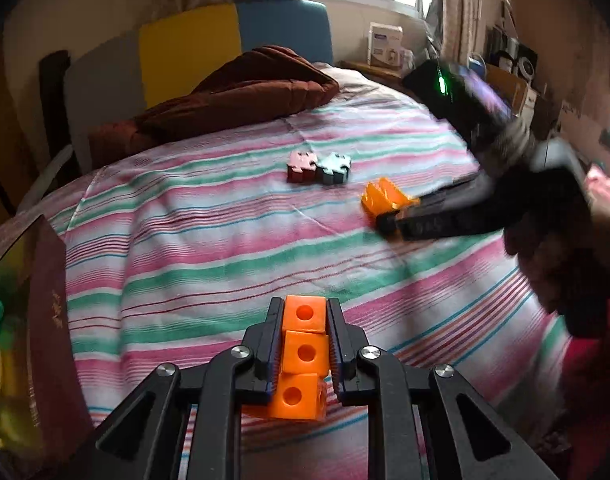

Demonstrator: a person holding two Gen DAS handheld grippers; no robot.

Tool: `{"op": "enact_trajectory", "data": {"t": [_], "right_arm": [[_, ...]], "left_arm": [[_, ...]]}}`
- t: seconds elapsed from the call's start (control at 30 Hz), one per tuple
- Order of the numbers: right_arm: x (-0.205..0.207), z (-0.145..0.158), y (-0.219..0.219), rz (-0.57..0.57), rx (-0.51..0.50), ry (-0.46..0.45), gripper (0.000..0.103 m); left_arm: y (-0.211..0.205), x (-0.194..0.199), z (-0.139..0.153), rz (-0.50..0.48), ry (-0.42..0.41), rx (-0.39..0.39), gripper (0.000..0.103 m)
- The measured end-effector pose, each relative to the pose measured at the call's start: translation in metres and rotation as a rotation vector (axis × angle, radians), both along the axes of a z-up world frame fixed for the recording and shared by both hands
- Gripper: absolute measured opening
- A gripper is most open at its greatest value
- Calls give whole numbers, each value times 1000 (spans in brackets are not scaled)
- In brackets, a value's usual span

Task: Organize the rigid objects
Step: 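Carry the orange cube block into the gold tray and open the left tool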

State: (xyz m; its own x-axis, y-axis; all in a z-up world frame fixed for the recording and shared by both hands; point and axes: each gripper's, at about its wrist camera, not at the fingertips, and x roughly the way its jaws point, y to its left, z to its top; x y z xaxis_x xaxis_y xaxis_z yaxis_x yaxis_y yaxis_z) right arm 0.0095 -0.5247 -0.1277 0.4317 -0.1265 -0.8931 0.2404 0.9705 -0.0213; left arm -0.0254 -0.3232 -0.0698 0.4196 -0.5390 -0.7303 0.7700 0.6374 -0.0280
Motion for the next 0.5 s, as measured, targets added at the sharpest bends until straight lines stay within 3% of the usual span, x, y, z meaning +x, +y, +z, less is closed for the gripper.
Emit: {"op": "enact_trajectory", "data": {"t": [0.37, 0.5], "right_arm": [[-7, 2, 9, 16, -43, -29, 26], [-10, 5, 14, 29, -68, -36, 26]], "left_arm": [[37, 4, 41, 59, 1, -60, 20], [58, 12, 48, 94, 43, -85, 20]]}}
